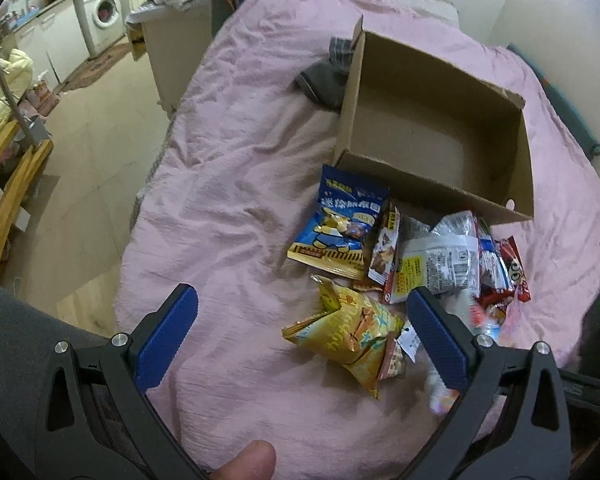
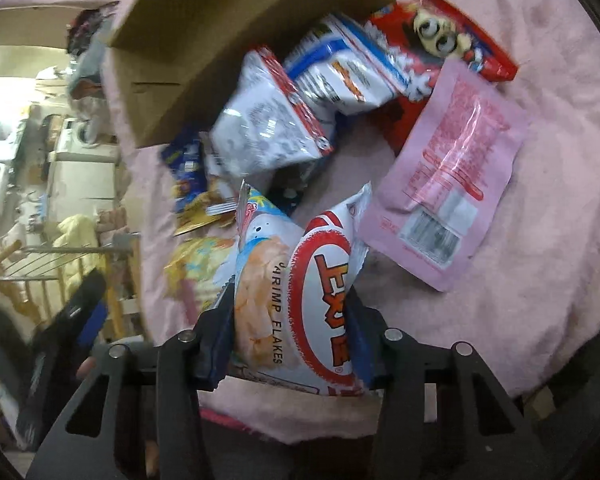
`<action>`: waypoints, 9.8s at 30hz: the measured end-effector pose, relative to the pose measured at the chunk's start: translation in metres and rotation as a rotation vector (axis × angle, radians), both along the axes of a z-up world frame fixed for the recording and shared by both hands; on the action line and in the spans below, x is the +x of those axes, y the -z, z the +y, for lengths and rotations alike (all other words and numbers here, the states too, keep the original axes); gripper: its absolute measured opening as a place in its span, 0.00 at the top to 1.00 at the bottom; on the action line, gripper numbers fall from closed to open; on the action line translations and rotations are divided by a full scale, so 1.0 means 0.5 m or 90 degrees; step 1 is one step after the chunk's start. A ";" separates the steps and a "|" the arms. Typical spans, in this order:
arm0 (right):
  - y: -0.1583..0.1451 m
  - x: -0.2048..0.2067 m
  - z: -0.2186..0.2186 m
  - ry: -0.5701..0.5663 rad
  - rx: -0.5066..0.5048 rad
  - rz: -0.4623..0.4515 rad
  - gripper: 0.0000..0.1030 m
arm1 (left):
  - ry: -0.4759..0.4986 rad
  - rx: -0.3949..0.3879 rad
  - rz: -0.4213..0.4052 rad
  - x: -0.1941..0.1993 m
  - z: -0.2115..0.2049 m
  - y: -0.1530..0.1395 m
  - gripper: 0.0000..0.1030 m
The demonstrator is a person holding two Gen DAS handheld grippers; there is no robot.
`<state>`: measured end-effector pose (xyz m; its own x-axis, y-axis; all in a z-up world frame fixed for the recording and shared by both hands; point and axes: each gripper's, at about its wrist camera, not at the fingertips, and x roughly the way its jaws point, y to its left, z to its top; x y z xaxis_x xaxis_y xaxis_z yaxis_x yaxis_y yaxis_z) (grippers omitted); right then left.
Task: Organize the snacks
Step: 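Grasp the yellow chip bag with the left tool while the right grasps the Shrimp Flakes bag, then carry both bags into the box and open both tools to release, then withdraw both tools from the box back over the snack pile, then grasp the blue-white stick snack with the left tool while the right grasps the pink packet, then carry both snacks into the box and open both tools to release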
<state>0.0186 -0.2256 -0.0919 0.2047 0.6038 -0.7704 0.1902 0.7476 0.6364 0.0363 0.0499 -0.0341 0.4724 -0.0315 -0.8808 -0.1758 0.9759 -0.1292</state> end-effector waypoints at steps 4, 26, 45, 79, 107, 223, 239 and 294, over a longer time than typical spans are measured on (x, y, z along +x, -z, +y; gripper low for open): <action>-0.081 0.012 -0.033 -0.034 0.002 -0.101 0.51 | 0.032 -0.020 0.052 0.039 0.000 0.006 0.00; -0.050 0.071 -0.114 -0.009 0.025 -0.145 0.51 | 0.133 -0.132 0.284 0.104 -0.076 0.189 0.54; -0.119 0.072 -0.081 -0.065 -0.084 -0.218 0.51 | 0.114 -0.138 0.081 0.073 -0.034 -0.030 0.62; -0.109 0.360 -0.037 -0.082 -0.209 -0.307 0.50 | 0.136 -0.118 -0.023 0.362 -0.137 -0.001 0.62; -0.091 0.360 -0.058 -0.063 -0.212 -0.303 0.45 | 0.143 -0.063 -0.031 0.370 -0.161 0.014 0.59; 0.127 0.070 -0.121 0.016 -0.260 0.065 0.28 | 0.205 -0.157 0.062 0.068 -0.148 -0.003 0.87; 0.016 0.019 -0.141 0.014 -0.204 -0.060 0.87 | 0.190 -0.169 0.063 0.068 -0.135 -0.005 0.87; -0.105 0.388 0.010 -0.085 -0.134 -0.307 0.88 | 0.167 -0.023 -0.113 0.372 -0.175 -0.035 0.86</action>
